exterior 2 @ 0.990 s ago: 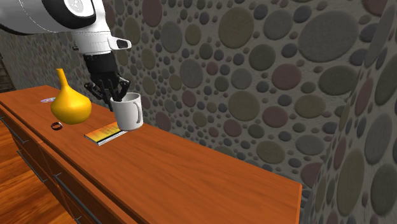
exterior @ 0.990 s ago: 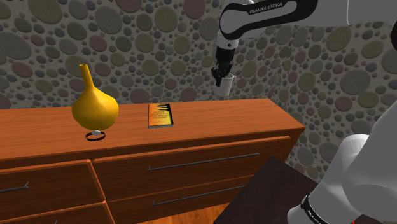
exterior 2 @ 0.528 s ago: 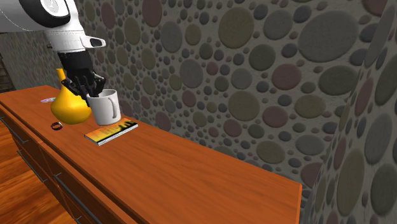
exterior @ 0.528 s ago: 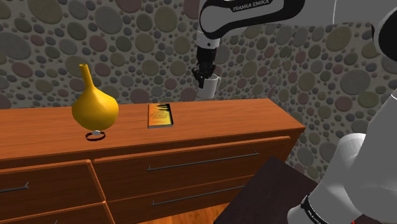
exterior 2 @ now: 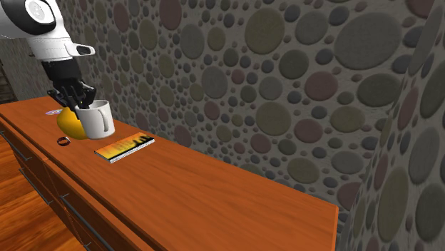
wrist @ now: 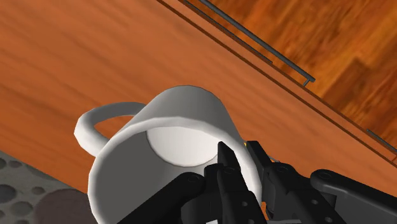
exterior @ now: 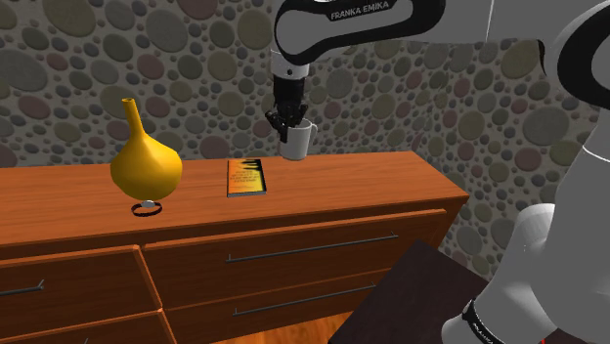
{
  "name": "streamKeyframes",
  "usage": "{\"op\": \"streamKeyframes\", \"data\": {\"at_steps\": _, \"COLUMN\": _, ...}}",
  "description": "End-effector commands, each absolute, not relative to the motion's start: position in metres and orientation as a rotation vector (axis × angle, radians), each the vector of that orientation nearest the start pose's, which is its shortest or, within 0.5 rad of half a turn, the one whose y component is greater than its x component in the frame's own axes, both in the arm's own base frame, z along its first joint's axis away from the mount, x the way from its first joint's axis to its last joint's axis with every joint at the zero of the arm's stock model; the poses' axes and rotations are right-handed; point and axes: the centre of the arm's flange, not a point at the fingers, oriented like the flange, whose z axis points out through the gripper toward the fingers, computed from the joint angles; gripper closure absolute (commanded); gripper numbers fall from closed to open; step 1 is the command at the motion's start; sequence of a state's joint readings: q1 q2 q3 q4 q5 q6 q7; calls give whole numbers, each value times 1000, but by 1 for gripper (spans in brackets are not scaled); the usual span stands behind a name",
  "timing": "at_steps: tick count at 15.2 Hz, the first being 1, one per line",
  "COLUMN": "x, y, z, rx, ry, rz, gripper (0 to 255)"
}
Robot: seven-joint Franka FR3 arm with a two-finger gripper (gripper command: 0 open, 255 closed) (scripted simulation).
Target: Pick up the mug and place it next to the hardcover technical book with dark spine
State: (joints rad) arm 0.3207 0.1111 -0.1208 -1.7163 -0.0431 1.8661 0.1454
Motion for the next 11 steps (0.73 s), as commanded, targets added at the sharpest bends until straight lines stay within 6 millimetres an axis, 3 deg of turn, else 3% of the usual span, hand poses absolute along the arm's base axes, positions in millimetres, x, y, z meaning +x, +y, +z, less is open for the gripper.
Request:
{"op": "streamKeyframes", "data": {"at_steps": 1, "x": 590, "y": 122, "z": 509, "rx": -3186, "ry": -106, "rz": -78, "gripper": 255}}
{"op": "streamKeyframes", "data": {"at_steps": 11, "x": 590, "y": 122, "z": 456, "rx": -3186, "ry": -106, "rz": -78, "gripper": 255}}
